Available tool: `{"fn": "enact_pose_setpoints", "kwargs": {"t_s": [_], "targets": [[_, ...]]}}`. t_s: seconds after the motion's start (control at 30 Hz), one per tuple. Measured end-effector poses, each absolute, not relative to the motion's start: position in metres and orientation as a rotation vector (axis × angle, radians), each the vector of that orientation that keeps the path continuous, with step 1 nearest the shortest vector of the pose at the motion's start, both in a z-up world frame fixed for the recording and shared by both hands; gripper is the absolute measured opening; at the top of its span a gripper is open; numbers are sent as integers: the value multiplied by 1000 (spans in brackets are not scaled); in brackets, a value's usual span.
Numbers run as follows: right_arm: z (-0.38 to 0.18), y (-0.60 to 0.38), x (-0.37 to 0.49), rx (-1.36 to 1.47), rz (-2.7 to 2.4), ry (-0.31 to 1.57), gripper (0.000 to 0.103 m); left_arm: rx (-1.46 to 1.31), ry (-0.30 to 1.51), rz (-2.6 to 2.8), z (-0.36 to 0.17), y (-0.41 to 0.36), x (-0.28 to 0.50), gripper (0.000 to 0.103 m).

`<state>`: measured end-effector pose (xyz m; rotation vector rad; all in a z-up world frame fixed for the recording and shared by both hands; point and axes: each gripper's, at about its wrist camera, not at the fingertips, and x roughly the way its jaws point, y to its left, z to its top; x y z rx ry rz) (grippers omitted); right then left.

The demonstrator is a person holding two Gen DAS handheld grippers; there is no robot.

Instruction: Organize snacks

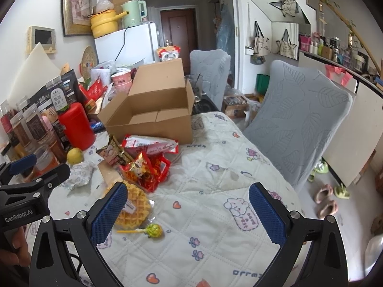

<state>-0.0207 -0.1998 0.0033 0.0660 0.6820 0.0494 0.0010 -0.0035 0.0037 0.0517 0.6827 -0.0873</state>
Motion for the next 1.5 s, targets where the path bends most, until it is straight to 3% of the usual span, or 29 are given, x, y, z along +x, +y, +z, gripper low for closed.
{"fn": "enact_pose_setpoints", "kwargs": {"t_s": [1.5], "targets": [[2,-196,-22,61,57,680,103,45,687,-91,3,-6,-4,103]]}}
